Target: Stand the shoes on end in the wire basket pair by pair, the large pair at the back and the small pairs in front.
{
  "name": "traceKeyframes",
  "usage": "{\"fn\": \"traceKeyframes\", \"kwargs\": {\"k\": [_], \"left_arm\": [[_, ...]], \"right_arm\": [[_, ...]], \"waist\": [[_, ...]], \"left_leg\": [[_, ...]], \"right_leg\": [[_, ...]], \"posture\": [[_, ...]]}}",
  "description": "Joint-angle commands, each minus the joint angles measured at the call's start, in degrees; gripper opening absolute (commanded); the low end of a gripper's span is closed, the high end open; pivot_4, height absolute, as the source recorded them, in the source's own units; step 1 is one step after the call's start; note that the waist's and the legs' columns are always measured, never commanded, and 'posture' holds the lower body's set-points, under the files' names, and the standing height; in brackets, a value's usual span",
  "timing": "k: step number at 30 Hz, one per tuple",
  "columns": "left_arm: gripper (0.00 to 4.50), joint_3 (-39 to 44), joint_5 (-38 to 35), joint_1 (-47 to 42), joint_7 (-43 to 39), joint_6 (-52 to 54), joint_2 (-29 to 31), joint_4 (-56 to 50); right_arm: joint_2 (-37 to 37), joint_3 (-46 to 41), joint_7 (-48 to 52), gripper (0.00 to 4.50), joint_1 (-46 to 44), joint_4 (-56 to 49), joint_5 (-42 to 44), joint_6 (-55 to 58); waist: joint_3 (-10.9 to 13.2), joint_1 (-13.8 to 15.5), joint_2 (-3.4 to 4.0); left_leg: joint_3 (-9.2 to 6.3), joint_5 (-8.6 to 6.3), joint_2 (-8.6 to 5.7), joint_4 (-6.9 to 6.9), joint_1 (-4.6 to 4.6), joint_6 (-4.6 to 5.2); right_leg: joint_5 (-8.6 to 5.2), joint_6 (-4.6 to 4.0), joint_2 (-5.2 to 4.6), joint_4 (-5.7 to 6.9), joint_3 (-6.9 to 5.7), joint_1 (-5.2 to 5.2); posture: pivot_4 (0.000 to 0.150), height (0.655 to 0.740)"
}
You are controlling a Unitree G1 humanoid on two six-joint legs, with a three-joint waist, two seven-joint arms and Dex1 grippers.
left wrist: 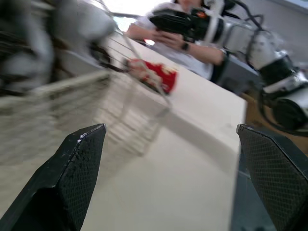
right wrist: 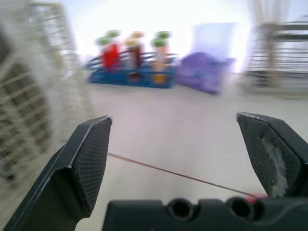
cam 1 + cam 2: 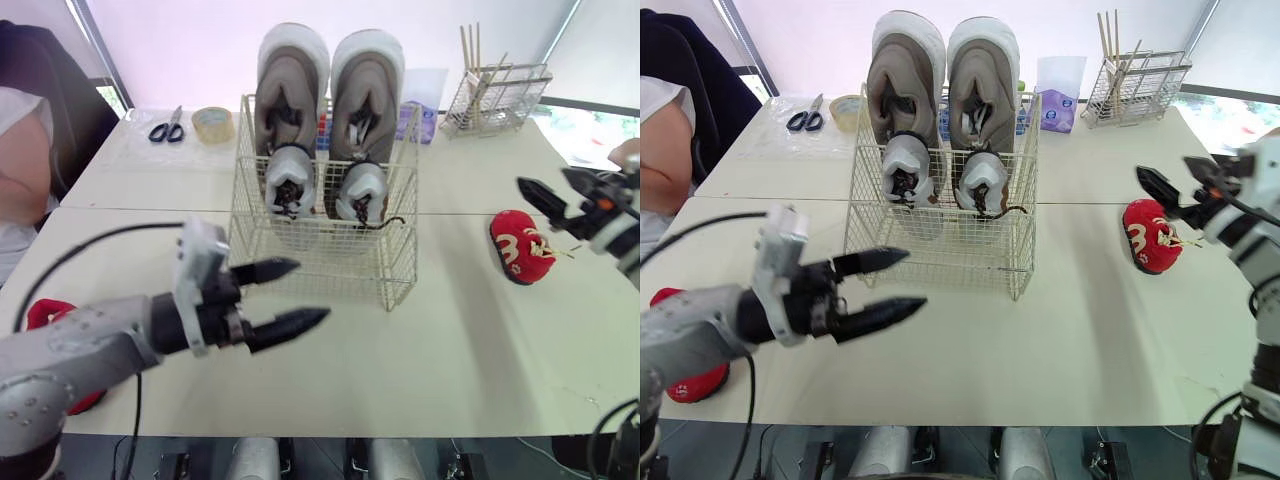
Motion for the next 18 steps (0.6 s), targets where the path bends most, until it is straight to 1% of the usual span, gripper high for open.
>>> {"fn": "traceKeyframes", "kwargs": {"k": [1, 2, 5, 7, 11, 15, 18], "left_arm": [[4.48, -5.12, 3.77, 1.97, -0.65, -3.20, -2.27, -2.36], [4.48, -6.39, 5.66, 2.50, -1.42, -3.66, -2.46, -2.59], [4.48, -8.91, 9.36, 3.76, -2.79, -5.07, -2.65, -2.79], [4.48, -9.48, 10.71, 4.76, -3.78, -5.95, -2.50, -2.62], [4.48, -9.95, 12.38, 6.53, -4.57, -7.11, -1.94, -3.26], [4.48, -9.82, 13.45, 8.35, -4.81, -8.12, -1.52, -3.45], [4.48, -9.91, 15.21, 10.10, -5.27, -9.06, -1.19, -3.72]], "right_arm": [[1.55, -4.47, -1.72, 4.50, 7.56, -8.14, 0.13, 0.81], [2.84, -5.08, -4.02, 4.50, 9.32, -8.51, -1.45, -0.08], [7.39, -6.75, -7.13, 4.50, 14.30, -9.96, -1.25, 0.04], [10.58, -6.06, -8.27, 4.50, 16.70, -10.96, -1.26, -0.75], [14.46, -4.46, -9.54, 4.50, 18.17, -10.17, -1.63, -2.42], [17.13, 1.13, -10.36, 4.50, 16.36, -4.21, -6.03, -7.10], [18.24, 3.39, -12.73, 4.50, 11.29, 6.01, -10.54, -13.15]], "waist": [[-0.06, -0.01, 0.09], [-0.07, -0.26, 0.10], [-0.19, -0.48, 0.33], [-0.27, -0.44, 0.46], [-0.33, -0.55, 0.70], [-0.34, -0.67, 0.71], [-0.33, -1.32, 0.75]], "left_leg": [[-0.01, 0.00, 0.01, -0.03, 0.07, -0.01], [-0.01, 0.02, 0.04, -0.04, 0.17, -0.05], [0.01, -0.06, 0.06, -0.07, 0.25, -0.25], [0.00, -0.22, 0.11, -0.08, 0.30, 0.01], [0.01, -0.26, 0.13, -0.08, 0.31, 0.08], [0.02, -0.28, 0.12, -0.08, 0.31, 0.10], [0.04, -0.28, 0.11, -0.08, 0.30, 0.10]], "right_leg": [[0.00, 0.00, 0.03, -0.01, 0.00, 0.05], [-0.01, 0.00, 0.07, -0.01, 0.00, 0.12], [0.01, -0.18, 0.14, -0.02, 0.06, 0.11], [-0.08, -0.27, 0.13, -0.02, 0.10, 0.12], [-0.02, -0.41, 0.13, -0.02, 0.15, 0.11], [-0.02, -0.42, 0.13, -0.02, 0.17, 0.10], [-0.02, -0.42, 0.12, -0.02, 0.17, 0.10]], "posture": [[0.150, 0.7357], [0.150, 0.7357], [0.150, 0.7357], [0.150, 0.7357], [0.150, 0.7357], [0.150, 0.7357], [0.150, 0.7357]]}}
